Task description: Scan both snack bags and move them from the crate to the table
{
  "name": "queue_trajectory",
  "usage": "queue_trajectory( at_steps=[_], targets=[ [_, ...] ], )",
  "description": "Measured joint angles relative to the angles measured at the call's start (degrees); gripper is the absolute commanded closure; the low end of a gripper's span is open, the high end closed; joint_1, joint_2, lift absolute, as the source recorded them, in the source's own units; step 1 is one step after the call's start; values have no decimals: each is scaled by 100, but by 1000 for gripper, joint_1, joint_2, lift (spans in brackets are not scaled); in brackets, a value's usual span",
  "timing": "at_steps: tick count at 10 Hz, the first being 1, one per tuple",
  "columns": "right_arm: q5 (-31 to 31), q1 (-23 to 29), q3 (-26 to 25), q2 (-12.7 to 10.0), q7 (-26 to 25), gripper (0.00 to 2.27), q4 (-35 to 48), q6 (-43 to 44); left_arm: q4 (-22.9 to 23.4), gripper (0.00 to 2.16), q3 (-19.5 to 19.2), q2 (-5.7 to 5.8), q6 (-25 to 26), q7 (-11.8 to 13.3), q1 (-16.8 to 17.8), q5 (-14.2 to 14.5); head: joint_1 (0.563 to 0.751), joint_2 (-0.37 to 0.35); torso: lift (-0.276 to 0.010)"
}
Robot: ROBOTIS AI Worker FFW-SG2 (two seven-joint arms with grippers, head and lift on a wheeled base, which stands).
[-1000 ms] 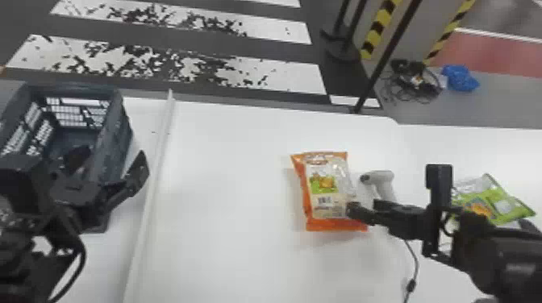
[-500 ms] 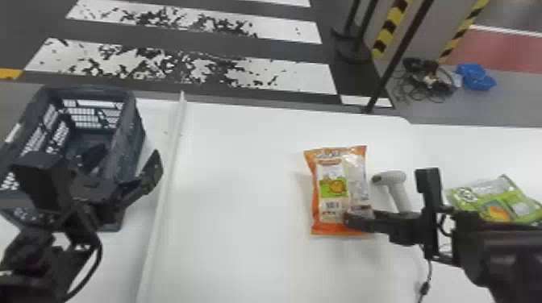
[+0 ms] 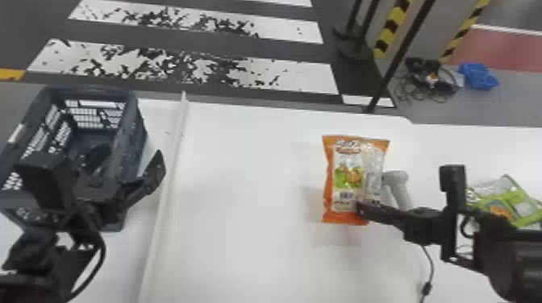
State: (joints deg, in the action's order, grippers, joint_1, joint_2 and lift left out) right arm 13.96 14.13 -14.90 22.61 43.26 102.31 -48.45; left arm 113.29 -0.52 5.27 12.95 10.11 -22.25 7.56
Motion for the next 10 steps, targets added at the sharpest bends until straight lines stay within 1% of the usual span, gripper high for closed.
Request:
queue_trajectory(
  at_steps=[1, 3, 4, 5, 6, 7, 8, 10],
  targets=[
    [315, 112, -360, -45, -1, 2243, 274, -50, 2, 87, 0, 0, -8, -1, -8, 0, 695, -164, -88],
    [1011, 148, -1289, -109, -29, 2243, 513, -154, 17, 87, -2, 0, -13, -9, -16, 0, 695, -202, -88],
    [1241, 67, -1764, -158, -177, 2243, 496, -185, 27, 87, 1, 0, -13, -8, -16, 0, 695, -241, -88],
    [1454, -5, -2193, -182, -445, 2243, 381, -195, 32, 87, 10, 0, -13, -8, -16, 0, 695, -291, -88],
    [1693, -105, -2580, -183, -660, 2243, 116, -194, 40, 87, 18, 0, -5, -3, -13, 0, 695, -341, -88],
    [1931, -224, -2897, -161, -831, 2243, -296, -98, 72, 87, 23, 0, 14, 0, -8, 0, 695, -350, -88],
    [2126, -282, -3094, -128, -1162, 2243, -729, 223, 131, 87, 21, 0, 60, 0, -2, 0, 695, -350, -88],
    [2302, -379, -3213, 35, -1772, 2236, -1565, 747, 197, 87, 17, 6, 117, 3, 11, 0, 695, -350, -88]
  ],
)
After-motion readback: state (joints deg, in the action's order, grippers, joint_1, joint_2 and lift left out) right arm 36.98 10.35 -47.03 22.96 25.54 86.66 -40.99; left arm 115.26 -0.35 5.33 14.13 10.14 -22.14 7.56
